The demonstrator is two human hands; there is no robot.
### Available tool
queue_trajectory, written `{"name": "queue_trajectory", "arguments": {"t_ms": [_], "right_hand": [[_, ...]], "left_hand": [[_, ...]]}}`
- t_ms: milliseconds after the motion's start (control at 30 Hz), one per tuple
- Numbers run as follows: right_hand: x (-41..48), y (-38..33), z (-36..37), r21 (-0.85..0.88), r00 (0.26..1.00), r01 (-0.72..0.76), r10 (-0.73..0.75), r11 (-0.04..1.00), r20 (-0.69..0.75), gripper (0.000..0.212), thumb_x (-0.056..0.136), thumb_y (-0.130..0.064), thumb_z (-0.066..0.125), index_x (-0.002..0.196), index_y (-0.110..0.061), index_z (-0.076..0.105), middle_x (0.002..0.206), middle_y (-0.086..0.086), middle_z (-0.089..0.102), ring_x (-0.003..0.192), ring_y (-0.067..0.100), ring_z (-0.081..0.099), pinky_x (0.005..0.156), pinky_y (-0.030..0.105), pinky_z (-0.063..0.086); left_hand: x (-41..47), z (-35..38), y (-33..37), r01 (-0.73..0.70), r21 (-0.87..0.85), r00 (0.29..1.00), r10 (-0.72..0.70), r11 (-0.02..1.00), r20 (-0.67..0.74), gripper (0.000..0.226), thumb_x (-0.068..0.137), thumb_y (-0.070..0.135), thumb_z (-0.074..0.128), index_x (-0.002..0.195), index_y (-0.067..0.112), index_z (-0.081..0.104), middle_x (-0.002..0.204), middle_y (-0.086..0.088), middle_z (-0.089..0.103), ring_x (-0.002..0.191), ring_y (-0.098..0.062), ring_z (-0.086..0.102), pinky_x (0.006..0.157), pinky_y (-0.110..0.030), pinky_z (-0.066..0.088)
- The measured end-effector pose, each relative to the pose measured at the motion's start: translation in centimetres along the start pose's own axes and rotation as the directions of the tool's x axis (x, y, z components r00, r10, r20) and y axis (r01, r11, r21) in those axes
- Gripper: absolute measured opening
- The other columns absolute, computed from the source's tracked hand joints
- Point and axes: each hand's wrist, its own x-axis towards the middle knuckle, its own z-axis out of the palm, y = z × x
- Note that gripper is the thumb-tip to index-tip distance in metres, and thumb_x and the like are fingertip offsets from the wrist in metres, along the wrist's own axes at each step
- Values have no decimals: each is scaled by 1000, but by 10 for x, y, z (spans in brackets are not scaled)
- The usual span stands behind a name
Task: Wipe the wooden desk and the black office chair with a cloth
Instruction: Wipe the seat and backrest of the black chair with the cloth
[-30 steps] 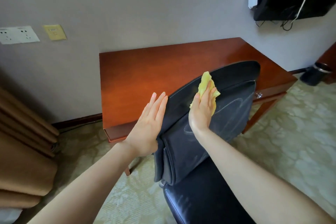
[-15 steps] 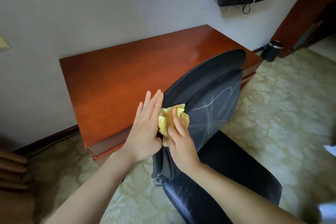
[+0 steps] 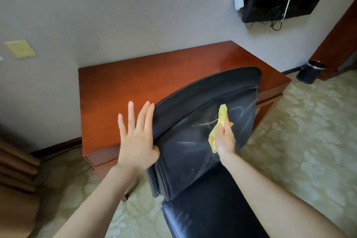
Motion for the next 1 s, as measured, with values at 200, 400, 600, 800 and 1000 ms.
{"name": "queue_trajectory", "arguments": {"t_ms": [200, 400, 600, 800, 1000], "right_hand": [[41, -18, -35, 281, 997, 45, -60, 959, 45, 45, 103, -29, 29, 147, -39, 24, 145, -4, 41, 130, 21, 42, 106, 35, 31], [92, -21, -64, 256, 981, 180, -192, 950, 25, 47, 103, -26, 29, 147, -41, 24, 151, -5, 33, 135, 21, 35, 108, 31, 28], [108, -24, -12, -56, 957, 243, -249, 968, -147, 48, 104, -20, 32, 150, -24, 21, 160, 8, 5, 146, 31, 1, 118, 44, 8], [30, -4, 39, 23, 843, 536, -535, 844, -50, 46, 100, -13, 37, 146, -15, 33, 155, 0, 7, 146, 25, -2, 118, 30, -5], [-27, 41, 65, -150, 282, 957, -911, 247, 300, 38, 98, -22, 40, 134, -26, 53, 148, -1, 32, 142, 26, 18, 115, 44, 19]], "left_hand": [[2, -1, 40, 264, 244, 963, -271, 933, -4, 107, 76, 24, 60, 148, 9, -18, 156, -8, -22, 142, -30, -24, 113, -54, -9], [-4, 3, 52, 324, 195, 943, -334, 926, 19, 111, 72, 15, 61, 147, 10, -21, 155, -9, -27, 143, -29, -22, 118, -47, -2], [-5, 18, 35, 298, 119, 954, -292, 947, -63, 118, 55, 7, 67, 151, 9, -3, 159, -13, -4, 145, -33, -9, 116, -52, 2], [-3, 23, 32, 257, 57, 963, -250, 965, -103, 119, 49, 5, 67, 150, 5, 5, 158, -16, 3, 145, -37, -5, 114, -53, 1], [1, 23, 39, 269, -11, 953, -268, 963, -143, 114, 52, -4, 61, 151, 7, 5, 159, -13, 2, 146, -32, -8, 116, -49, -3]]}}
